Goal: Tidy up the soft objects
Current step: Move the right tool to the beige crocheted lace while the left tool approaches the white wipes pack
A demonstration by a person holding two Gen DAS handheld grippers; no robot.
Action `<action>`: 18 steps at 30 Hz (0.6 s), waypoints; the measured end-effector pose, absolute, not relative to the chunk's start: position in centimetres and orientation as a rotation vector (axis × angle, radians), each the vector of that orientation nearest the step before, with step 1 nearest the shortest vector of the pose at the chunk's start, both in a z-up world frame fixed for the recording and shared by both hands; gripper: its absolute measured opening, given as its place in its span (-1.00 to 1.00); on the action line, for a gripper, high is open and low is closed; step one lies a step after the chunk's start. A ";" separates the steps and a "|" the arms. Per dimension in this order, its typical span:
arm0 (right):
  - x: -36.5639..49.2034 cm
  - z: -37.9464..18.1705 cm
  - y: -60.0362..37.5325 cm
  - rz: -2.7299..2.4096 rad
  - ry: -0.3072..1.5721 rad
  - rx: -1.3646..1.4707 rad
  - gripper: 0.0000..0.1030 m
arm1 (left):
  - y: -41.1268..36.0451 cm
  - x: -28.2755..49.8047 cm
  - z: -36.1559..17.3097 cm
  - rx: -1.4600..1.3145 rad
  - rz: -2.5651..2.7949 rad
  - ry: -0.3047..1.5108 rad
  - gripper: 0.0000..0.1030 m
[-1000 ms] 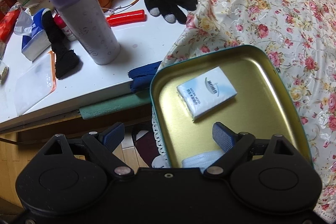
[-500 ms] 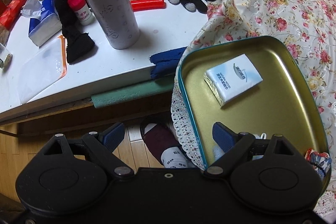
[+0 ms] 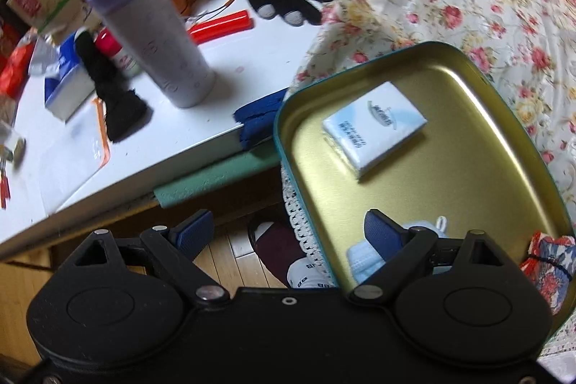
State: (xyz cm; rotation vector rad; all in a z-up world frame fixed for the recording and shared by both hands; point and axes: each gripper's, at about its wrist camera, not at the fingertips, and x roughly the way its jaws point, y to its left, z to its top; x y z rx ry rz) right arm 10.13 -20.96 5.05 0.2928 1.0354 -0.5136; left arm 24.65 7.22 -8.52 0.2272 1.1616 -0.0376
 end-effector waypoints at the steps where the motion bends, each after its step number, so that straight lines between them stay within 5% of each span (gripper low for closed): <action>1: 10.1 4.8 -22.0 -0.526 1.036 0.302 0.13 | 6.9 24.6 -8.4 0.237 -0.044 1.157 0.71; 18: 10.8 2.3 -40.6 -0.790 0.969 0.456 0.15 | 1.4 23.6 -7.1 0.323 -0.151 1.066 0.72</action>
